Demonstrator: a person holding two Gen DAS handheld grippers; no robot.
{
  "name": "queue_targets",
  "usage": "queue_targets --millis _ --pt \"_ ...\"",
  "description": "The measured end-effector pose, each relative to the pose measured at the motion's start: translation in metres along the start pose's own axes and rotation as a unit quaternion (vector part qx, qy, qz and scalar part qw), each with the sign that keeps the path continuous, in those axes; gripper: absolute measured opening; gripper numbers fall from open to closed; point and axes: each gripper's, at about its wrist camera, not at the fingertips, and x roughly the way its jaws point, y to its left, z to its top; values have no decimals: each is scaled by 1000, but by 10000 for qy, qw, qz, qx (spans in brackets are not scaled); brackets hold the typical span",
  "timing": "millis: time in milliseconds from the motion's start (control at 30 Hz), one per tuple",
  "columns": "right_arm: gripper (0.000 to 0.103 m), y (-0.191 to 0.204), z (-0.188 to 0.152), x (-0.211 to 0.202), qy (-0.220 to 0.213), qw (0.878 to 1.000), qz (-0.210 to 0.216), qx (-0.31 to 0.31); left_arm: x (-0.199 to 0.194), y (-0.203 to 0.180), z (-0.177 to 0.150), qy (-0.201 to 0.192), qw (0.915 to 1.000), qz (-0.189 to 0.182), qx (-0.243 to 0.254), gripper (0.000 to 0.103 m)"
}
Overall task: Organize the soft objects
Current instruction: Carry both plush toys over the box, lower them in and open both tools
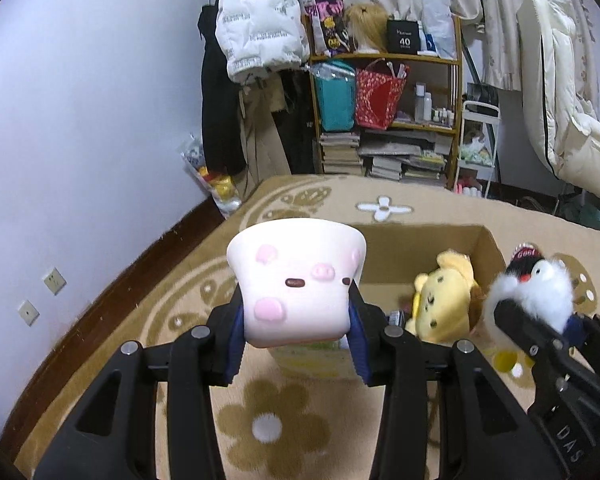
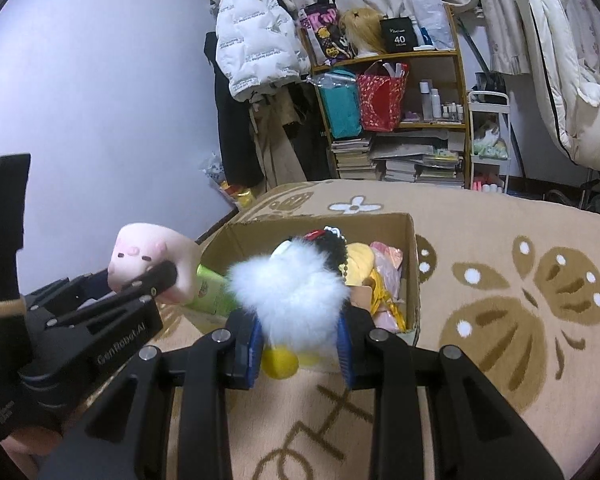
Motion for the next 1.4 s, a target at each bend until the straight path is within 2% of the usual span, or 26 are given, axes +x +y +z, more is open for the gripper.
queue_targets --millis 333,833,1100,1233,1333,1400 --pt "32 -6 10 21 -140 9999 -32 -33 11 -5 16 -297 9995 46 93 42" --pt "33 -17 17 73 86 9999 96 -111 51 -27 12 -87 9990 -111 425 44" --pt "37 -23 16 85 225 9996 171 -1 66 -27 8 76 9991 -116 407 47" --pt "38 -28 16 86 247 9995 151 84 66 -23 8 86 9995 -96 296 53" --pt "44 -32 17 83 223 9995 135 153 64 -20 8 60 9997 -24 223 56" --pt "54 -34 18 81 203 9995 154 207 63 -16 9 49 9998 69 158 57"
